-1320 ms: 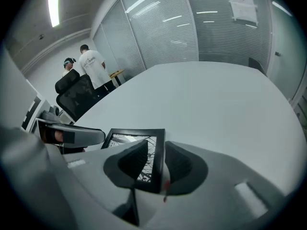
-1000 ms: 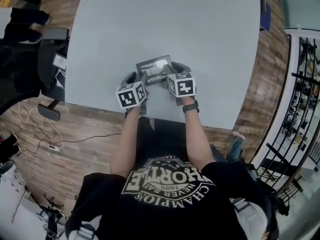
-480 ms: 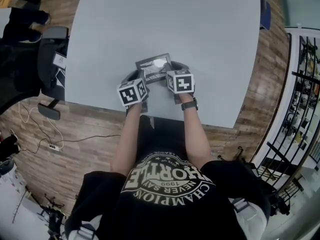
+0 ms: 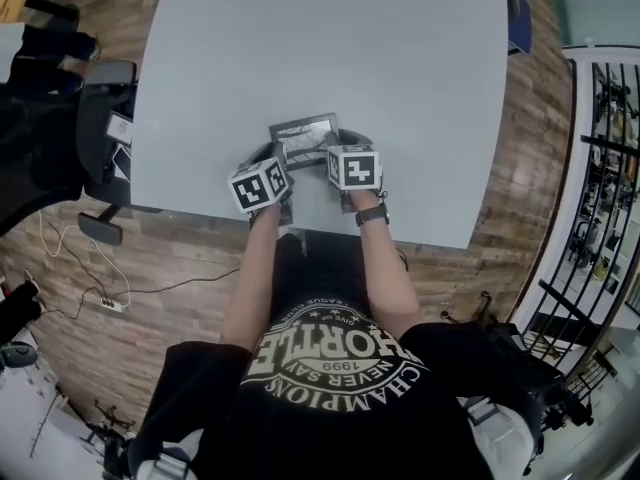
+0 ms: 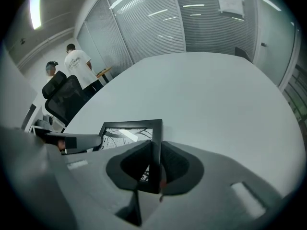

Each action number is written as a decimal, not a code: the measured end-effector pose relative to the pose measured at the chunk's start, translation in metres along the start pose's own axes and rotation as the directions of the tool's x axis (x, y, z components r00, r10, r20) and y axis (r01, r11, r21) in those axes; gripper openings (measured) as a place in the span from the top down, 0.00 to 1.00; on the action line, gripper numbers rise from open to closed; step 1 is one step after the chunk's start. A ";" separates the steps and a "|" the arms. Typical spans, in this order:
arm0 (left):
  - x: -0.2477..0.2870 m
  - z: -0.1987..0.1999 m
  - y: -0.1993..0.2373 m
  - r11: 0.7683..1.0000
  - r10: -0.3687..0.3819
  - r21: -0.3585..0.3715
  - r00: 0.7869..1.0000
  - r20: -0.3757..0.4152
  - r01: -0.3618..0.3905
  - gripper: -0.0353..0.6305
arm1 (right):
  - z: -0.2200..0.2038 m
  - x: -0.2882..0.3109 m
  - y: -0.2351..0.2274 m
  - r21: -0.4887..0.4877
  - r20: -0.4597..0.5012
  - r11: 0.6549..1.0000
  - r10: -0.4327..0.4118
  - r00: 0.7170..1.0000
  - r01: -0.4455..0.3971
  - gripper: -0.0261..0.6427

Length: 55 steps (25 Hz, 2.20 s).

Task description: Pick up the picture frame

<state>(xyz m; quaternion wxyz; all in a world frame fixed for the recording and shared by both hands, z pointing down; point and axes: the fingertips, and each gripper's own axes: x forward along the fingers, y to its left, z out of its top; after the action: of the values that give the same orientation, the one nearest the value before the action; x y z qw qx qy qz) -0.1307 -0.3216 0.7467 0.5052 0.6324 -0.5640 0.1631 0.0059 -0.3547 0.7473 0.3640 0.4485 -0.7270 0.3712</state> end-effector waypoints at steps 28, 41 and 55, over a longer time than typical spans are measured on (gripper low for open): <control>-0.189 0.107 -0.174 0.893 -0.343 0.404 0.884 0.318 0.201 0.85 | 0.103 -0.260 0.009 0.024 0.610 0.999 -0.054 0.791 0.049 0.86; -0.334 0.168 -0.243 0.806 -0.488 0.577 0.698 0.524 0.130 0.85 | 0.162 -0.416 0.058 -0.035 0.853 0.995 -0.022 0.522 0.098 0.86; -0.392 0.176 -0.254 0.777 -0.536 0.622 0.618 0.575 0.096 0.85 | 0.168 -0.471 0.088 -0.067 0.910 0.986 -0.003 0.416 0.154 0.86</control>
<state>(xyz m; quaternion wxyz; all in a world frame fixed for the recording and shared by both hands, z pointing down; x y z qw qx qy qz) -0.0937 -0.2882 0.2501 0.0632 0.8502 -0.5205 -0.0477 0.0482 -0.2913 0.2451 -0.0376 0.5846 -0.8105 0.0019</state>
